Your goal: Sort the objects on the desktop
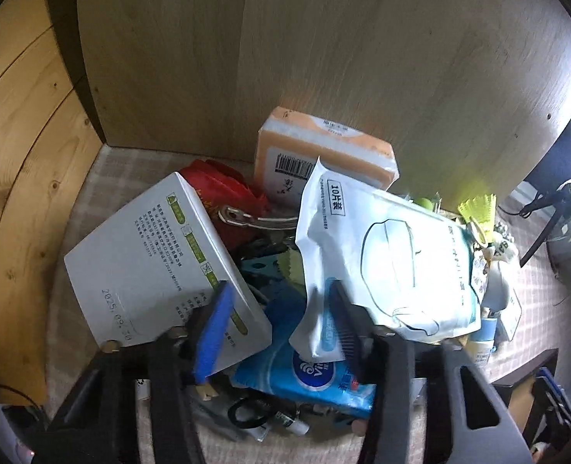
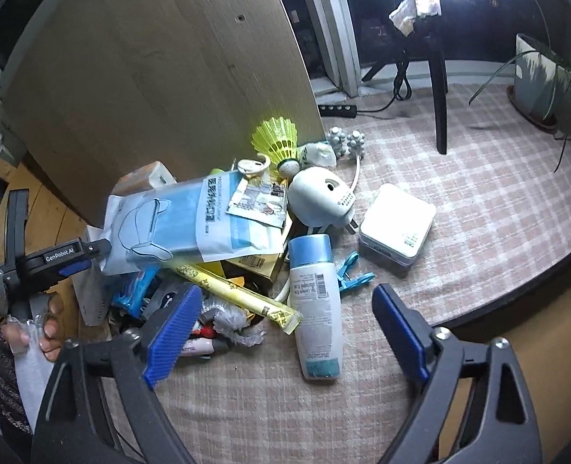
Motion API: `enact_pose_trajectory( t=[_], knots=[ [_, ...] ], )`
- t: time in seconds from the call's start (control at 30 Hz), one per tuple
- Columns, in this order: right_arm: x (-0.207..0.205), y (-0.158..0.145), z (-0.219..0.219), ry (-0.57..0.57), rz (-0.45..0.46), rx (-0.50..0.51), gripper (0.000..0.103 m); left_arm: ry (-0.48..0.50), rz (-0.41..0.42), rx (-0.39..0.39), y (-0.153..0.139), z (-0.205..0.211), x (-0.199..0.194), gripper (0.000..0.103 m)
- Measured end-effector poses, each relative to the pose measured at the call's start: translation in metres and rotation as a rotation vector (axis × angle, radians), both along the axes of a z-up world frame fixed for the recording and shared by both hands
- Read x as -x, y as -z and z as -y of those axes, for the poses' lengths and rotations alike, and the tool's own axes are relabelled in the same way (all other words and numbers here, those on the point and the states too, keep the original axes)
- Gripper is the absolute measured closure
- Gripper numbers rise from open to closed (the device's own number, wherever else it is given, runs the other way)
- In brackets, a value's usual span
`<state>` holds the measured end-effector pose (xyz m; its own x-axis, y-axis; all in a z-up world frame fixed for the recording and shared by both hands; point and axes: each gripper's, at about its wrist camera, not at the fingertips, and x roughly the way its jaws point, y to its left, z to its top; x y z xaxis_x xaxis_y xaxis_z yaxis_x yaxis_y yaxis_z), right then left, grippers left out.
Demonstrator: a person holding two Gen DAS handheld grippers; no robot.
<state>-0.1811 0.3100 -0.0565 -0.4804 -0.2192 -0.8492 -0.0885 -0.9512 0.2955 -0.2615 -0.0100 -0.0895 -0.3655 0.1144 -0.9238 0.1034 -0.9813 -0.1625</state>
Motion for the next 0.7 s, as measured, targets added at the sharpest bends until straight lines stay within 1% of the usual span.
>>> enact_pose_trajectory(
  t=[0.03,0.07,0.1,0.17,0.4,0.57,0.7],
  knots=[
    [0.001,0.004,0.000,-0.001,0.013,0.006,0.027,0.001,-0.005,-0.013,-0.001,-0.001,-0.002,0.073],
    [0.003,0.007,0.000,-0.001,0.025,0.014,0.030,0.010,-0.004,-0.022,0.000,-0.003,-0.005,0.079],
    [0.004,0.010,0.000,-0.001,0.037,0.024,0.032,0.019,-0.003,-0.024,0.000,-0.004,-0.006,0.086],
    [0.005,0.015,0.000,0.000,0.047,0.028,0.032,0.050,-0.006,-0.012,0.002,-0.011,-0.009,0.093],
    [0.010,0.020,0.004,-0.002,0.053,0.036,0.032,0.103,-0.036,-0.012,-0.006,-0.026,-0.024,0.096],
    [0.012,0.019,0.003,-0.001,0.053,0.061,0.032,0.139,-0.038,-0.062,-0.012,-0.033,-0.048,0.096],
    [0.014,0.026,0.001,0.002,0.083,0.133,0.032,0.174,-0.010,-0.085,0.001,-0.050,-0.080,0.096]
  ],
)
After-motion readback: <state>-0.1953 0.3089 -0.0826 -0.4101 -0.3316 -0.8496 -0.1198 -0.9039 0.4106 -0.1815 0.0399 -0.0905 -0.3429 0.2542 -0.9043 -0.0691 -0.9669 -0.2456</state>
